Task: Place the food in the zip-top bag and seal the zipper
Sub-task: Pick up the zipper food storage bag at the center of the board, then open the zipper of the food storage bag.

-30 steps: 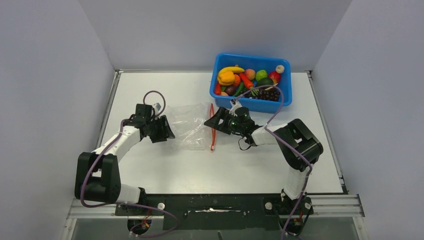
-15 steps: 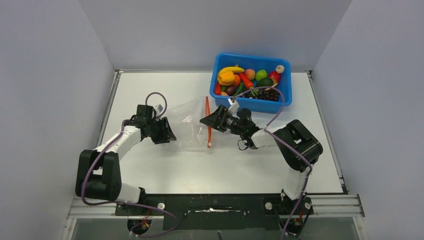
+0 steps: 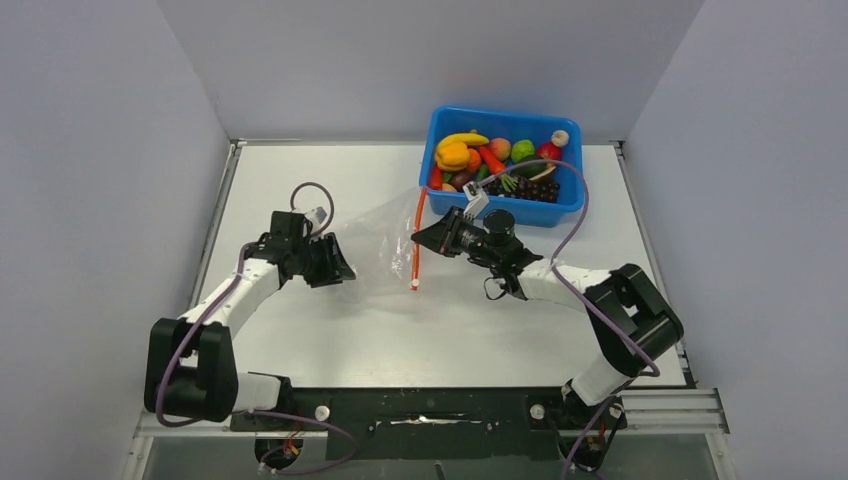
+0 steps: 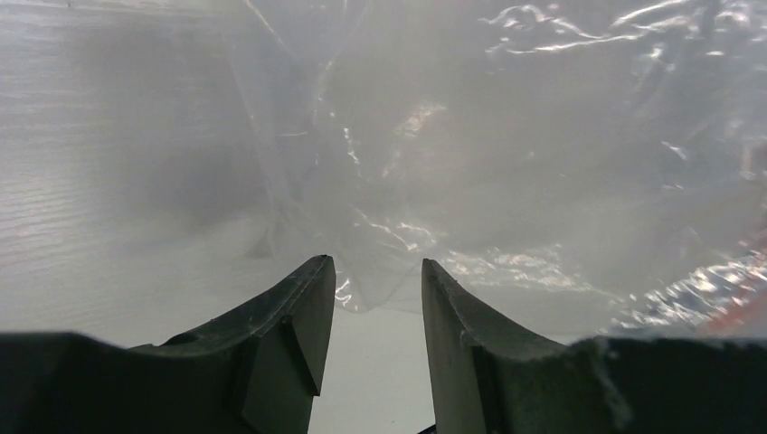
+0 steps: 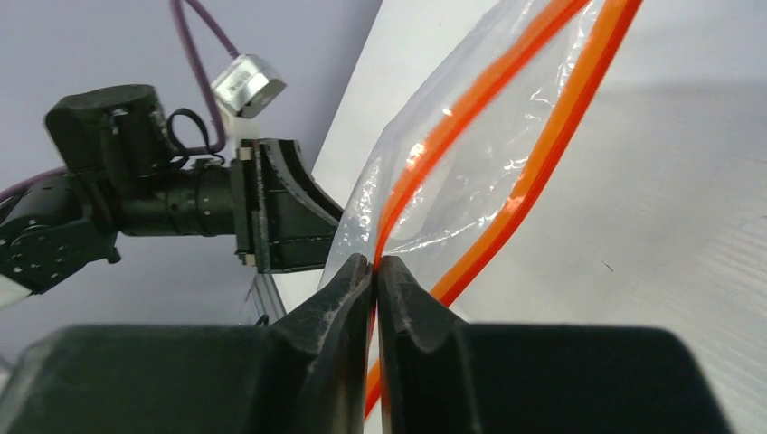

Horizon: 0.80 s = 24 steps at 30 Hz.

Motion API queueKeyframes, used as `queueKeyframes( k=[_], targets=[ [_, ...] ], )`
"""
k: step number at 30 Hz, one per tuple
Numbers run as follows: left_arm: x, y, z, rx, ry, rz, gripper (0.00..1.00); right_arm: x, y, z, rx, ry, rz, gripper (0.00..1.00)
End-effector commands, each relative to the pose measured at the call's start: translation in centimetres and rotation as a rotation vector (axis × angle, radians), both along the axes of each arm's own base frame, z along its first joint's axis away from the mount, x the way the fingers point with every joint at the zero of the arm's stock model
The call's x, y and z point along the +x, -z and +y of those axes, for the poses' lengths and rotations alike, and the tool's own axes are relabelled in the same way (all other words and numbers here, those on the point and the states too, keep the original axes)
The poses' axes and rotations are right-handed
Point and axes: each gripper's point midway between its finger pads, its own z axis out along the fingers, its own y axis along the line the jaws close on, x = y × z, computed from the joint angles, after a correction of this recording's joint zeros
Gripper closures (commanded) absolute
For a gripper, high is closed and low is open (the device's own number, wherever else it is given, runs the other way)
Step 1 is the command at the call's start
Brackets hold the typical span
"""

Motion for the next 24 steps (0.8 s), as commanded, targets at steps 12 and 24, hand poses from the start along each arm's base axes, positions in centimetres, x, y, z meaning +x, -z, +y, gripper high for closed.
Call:
queueKeyframes(
  k=[12,24],
  targets=[
    [-1.3,-18.9,-5.3,-0.289,0.147,-0.537,0.46,-1.3,-7.7,-2.4,-0.215,0.065,-0.147,0.98],
    [-2.6,-23.0,-9.5,-0.296,0.227,-0.756,0.43,-3.1,-11.0,0.7,-0.064,0.143,-0.032,1.0]
  ],
)
